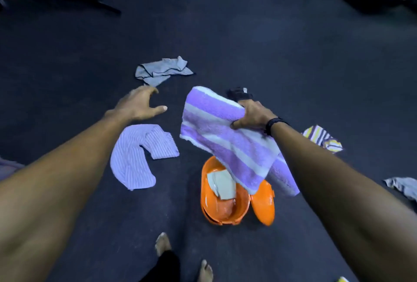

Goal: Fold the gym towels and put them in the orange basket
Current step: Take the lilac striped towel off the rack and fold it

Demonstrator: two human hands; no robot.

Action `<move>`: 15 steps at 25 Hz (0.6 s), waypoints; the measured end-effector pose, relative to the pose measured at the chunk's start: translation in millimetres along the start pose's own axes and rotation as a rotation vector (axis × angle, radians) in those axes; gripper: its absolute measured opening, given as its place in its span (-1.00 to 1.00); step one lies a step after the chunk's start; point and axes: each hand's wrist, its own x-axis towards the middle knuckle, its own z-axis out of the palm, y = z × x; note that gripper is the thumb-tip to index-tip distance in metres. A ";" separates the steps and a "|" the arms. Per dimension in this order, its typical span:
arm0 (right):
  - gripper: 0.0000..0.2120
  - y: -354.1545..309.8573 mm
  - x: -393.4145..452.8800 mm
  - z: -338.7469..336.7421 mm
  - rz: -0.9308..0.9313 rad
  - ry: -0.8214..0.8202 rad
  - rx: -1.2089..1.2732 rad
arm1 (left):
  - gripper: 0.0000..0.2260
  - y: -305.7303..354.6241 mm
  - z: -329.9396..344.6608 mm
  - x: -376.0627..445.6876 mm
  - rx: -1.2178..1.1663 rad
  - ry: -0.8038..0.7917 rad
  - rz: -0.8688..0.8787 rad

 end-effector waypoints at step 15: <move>-0.52 217.4 98.1 262.7 0.486 0.112 0.476 | -0.27 28.1 335.9 161.8 0.126 -0.453 0.309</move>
